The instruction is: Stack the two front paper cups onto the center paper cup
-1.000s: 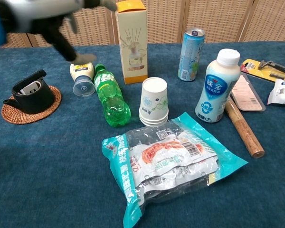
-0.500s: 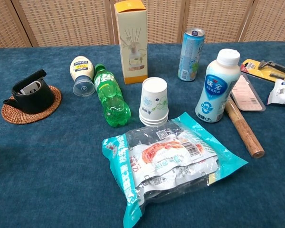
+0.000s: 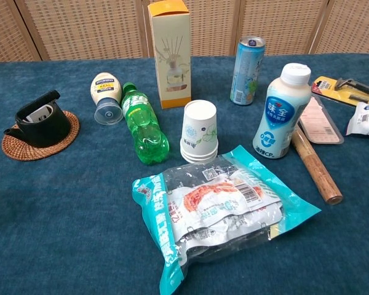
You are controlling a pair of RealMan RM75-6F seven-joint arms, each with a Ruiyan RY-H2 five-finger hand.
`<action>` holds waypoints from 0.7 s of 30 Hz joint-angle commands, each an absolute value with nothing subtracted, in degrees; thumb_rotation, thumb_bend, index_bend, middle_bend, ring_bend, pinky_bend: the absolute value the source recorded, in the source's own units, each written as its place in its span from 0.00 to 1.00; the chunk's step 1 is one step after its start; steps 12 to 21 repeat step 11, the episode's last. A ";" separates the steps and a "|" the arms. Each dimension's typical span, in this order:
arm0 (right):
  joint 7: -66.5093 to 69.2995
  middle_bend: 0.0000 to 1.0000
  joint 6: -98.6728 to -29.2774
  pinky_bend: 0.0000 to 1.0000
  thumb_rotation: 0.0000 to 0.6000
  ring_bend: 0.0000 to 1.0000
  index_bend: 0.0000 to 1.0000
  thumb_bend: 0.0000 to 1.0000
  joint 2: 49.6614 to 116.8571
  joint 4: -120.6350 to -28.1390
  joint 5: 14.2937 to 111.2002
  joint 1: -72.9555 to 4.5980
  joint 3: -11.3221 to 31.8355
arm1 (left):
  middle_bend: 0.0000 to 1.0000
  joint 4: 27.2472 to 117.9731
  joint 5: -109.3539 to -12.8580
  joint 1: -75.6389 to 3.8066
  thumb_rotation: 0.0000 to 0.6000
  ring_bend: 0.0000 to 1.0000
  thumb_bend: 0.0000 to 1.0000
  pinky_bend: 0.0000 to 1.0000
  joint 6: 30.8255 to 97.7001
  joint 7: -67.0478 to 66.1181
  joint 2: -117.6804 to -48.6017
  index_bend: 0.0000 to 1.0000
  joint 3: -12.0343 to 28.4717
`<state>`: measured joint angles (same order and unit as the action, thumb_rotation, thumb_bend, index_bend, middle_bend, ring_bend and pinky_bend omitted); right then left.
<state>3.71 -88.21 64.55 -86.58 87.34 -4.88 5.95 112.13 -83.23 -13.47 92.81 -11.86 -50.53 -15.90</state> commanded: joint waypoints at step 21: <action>0.01 0.05 -87.81 0.19 1.00 0.00 0.17 0.19 64.88 -88.10 87.17 -5.41 6.10 | 0.00 107.79 -87.34 -8.48 1.00 0.00 0.39 0.11 93.11 -6.72 -51.07 0.00 -12.86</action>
